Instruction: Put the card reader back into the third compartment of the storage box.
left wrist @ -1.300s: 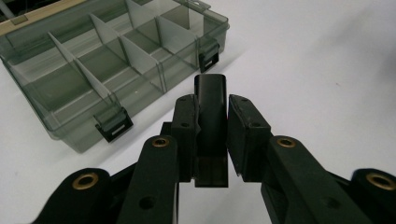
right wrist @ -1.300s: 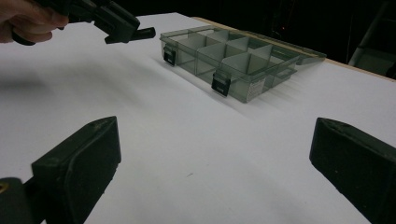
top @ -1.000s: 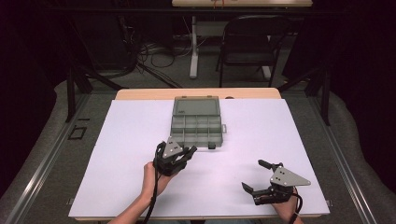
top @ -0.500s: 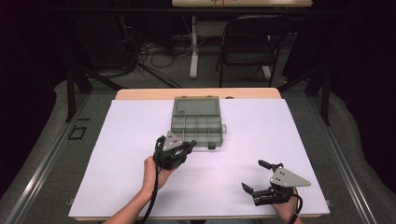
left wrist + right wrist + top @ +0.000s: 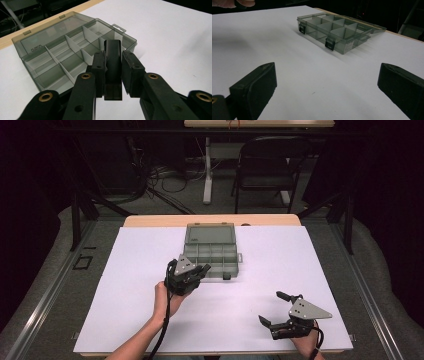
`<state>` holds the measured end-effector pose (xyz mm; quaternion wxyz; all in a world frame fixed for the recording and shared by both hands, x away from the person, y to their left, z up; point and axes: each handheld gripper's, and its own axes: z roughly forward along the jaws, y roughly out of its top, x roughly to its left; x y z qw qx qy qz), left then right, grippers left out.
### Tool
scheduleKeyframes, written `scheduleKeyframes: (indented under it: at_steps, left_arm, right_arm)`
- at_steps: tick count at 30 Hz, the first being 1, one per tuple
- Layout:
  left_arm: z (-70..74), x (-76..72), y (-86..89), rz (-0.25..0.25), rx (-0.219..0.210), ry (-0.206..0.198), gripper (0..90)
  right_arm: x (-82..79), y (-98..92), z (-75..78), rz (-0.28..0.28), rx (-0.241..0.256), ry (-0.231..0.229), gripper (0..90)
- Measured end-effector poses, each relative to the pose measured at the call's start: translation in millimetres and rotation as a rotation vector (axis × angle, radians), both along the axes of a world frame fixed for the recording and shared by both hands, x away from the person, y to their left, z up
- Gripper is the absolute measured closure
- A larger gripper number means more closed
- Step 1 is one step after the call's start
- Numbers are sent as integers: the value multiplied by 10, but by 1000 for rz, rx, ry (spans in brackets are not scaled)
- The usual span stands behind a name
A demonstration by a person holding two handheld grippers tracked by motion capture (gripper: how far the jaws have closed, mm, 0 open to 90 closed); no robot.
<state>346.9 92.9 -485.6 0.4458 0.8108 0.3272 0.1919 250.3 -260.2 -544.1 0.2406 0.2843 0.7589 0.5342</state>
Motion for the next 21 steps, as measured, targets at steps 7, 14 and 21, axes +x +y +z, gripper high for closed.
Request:
scheduleKeyframes:
  at_steps: [7,14,21]
  left_arm:
    - [53,59,-15,3,-3,-2,735]
    - [98,110,-35,6,-4,-7,735]
    - [166,175,-74,11,-4,-11,735]
  right_arm:
    - [4,5,0,3,-1,0,26]
    - [6,-7,0,0,4,3,21]
    - [3,-12,6,-7,5,-5,11]
